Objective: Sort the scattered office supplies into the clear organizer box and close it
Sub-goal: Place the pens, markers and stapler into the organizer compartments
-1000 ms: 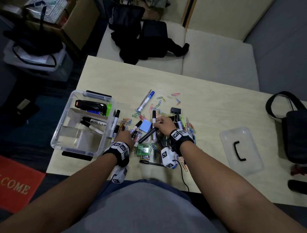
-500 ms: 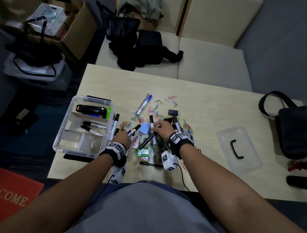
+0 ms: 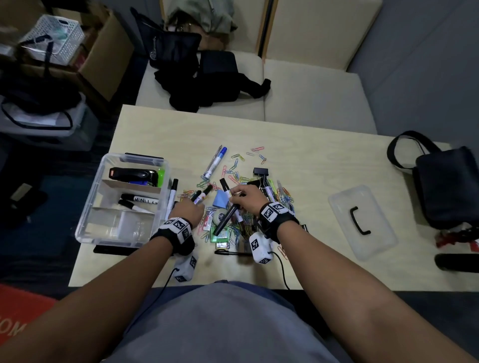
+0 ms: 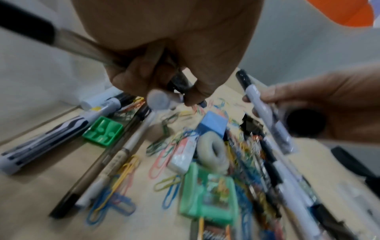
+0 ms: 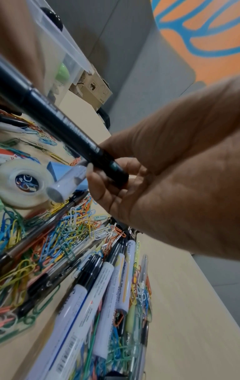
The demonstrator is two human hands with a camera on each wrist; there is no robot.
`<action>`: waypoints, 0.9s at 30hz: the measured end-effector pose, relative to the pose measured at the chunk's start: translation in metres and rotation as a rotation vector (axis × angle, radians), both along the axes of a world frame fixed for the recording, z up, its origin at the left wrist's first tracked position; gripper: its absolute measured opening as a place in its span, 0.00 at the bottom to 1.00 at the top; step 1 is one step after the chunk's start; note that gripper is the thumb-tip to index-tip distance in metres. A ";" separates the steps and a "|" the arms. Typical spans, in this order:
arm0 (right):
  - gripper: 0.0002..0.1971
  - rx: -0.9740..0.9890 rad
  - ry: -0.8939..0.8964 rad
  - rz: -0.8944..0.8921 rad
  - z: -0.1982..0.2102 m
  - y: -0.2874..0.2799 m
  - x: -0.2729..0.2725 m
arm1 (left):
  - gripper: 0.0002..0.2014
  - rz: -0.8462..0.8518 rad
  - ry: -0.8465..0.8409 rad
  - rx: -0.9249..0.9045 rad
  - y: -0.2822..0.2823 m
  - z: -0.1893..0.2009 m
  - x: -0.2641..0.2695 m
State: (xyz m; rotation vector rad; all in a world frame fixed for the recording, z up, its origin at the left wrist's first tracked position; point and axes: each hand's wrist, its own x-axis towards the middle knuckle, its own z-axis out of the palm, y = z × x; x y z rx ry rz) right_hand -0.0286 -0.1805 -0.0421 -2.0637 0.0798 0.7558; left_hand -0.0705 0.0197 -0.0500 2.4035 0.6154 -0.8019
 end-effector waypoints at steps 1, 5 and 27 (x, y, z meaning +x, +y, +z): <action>0.11 -0.001 -0.004 0.012 0.001 0.001 0.001 | 0.23 0.038 -0.024 -0.033 0.000 0.005 0.003; 0.12 -0.009 -0.040 0.090 0.011 0.011 0.005 | 0.20 0.109 -0.138 -0.175 0.004 0.022 0.016; 0.14 0.278 -0.194 -0.037 0.079 0.097 0.009 | 0.19 0.383 -0.544 -0.407 0.106 0.085 0.036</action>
